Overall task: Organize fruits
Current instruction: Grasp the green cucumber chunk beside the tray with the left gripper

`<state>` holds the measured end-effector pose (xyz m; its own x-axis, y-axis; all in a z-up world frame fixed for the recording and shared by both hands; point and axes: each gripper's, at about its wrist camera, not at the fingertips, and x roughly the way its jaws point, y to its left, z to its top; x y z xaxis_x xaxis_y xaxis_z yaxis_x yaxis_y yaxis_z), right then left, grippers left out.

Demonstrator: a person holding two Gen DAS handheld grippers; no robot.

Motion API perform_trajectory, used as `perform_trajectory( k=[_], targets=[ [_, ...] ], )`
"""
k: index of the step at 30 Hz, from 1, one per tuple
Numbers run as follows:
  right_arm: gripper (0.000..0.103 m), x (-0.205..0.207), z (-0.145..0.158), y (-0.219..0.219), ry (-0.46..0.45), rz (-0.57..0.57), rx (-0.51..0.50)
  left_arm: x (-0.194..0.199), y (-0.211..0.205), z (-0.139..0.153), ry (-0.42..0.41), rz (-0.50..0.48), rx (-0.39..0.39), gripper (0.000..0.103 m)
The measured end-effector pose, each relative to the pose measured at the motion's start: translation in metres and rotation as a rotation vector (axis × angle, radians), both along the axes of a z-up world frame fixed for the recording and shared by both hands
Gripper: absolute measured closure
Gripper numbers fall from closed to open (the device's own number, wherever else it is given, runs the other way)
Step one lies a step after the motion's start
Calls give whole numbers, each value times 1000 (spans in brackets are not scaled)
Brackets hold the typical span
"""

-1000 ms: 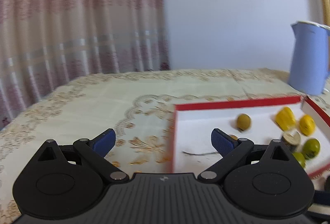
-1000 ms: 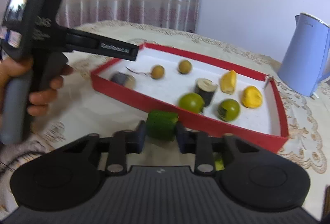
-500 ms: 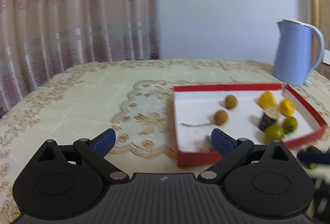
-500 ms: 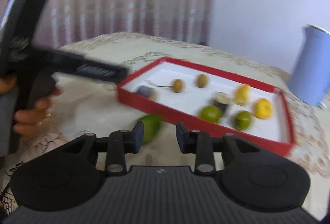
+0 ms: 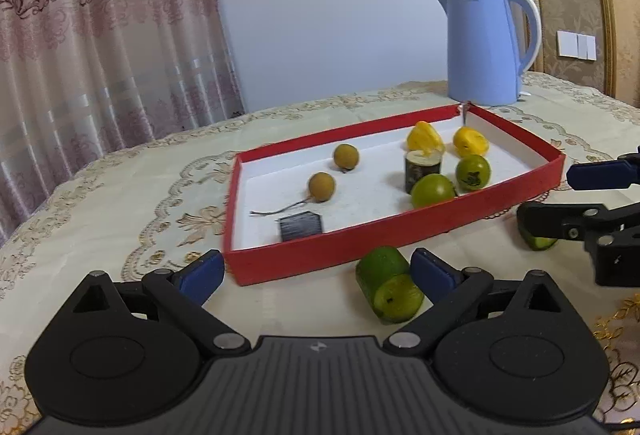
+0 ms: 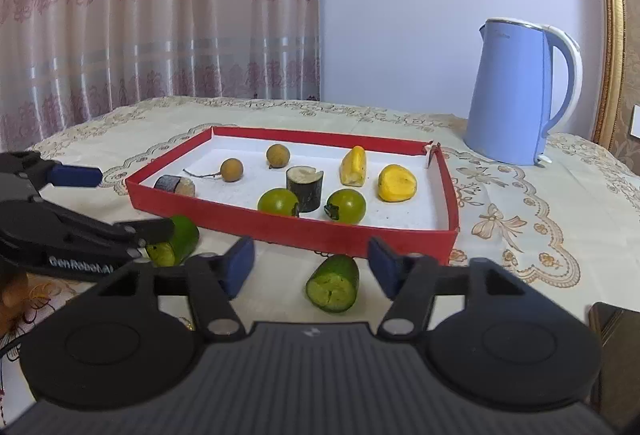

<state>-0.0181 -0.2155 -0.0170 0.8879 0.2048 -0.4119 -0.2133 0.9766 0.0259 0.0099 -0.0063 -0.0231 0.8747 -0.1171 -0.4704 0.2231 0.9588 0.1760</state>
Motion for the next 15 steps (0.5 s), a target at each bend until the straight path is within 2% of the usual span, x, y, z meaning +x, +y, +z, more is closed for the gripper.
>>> perform_trajectory(
  k=[1,3,7,10,15],
  targets=[
    [33,1,0,0,0,-3,3,1,-2,0,4,0,2,2],
    [20,0,-1,1,-5,-11,4,1,-7,0,10,-3,13,2],
    [1,-6,0,-2,-19,-26,12,-5,-11,-2,-11,7,39,2],
    [0,-8,2,-4,-11,-52,-3,-9,-6,-3,-22,9,42,3],
    [0,-9,3,-10,2,-102,-13,-12,6,-8,23,-26,13,3]
  ],
)
